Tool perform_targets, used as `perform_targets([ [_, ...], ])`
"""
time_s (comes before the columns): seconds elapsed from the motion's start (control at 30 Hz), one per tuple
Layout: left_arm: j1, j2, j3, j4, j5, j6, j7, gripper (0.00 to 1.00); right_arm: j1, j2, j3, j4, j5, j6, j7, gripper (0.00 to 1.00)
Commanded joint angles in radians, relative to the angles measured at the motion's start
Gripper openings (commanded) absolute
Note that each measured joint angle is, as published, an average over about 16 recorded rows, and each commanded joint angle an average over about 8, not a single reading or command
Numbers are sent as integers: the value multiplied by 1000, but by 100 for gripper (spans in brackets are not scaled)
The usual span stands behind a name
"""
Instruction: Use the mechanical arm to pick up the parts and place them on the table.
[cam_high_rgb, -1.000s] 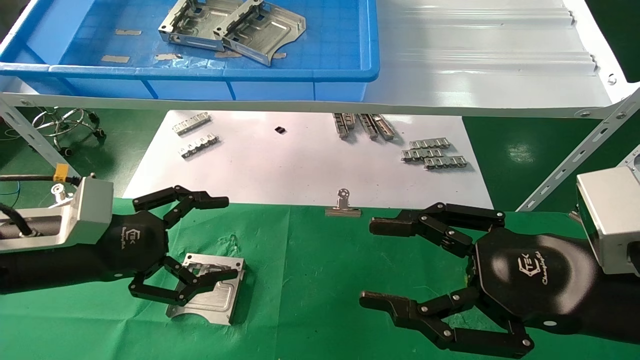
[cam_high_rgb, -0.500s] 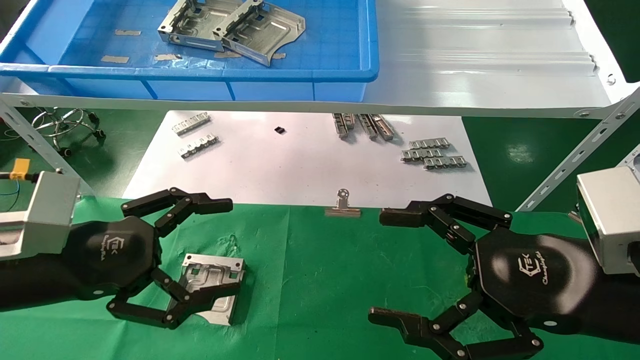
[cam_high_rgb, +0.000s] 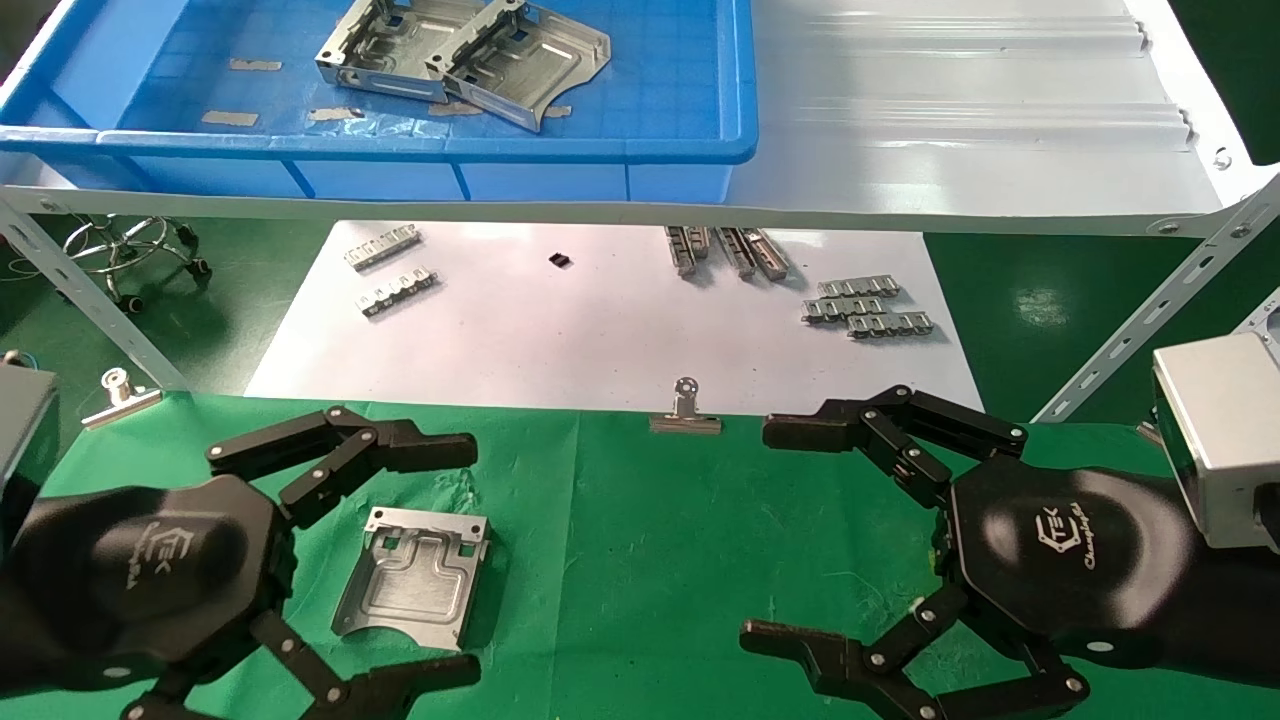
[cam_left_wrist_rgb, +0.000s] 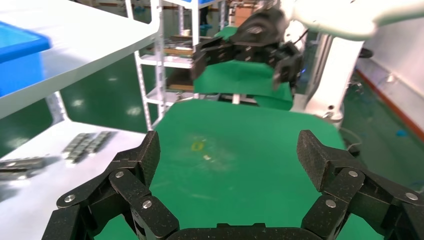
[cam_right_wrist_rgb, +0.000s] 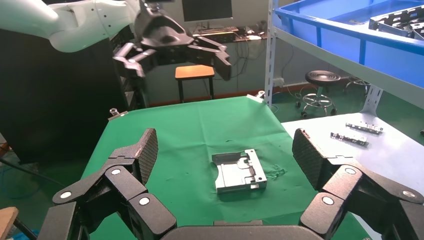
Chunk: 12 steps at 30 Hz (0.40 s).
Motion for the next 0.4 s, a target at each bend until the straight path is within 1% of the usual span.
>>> perform_targets([
  [0.03,18,-8,-17,-34,-11,-3,-26,100,0,0,0,0,0,0,0,100],
  [0.17,30,-14,-28,-57,-20,-6,-38,100,0,0,0,0,0,0,0,100],
  [0.4,25,-12,-23,-45,-18,-7,-30,100,0,0,0,0,0,0,0,100],
])
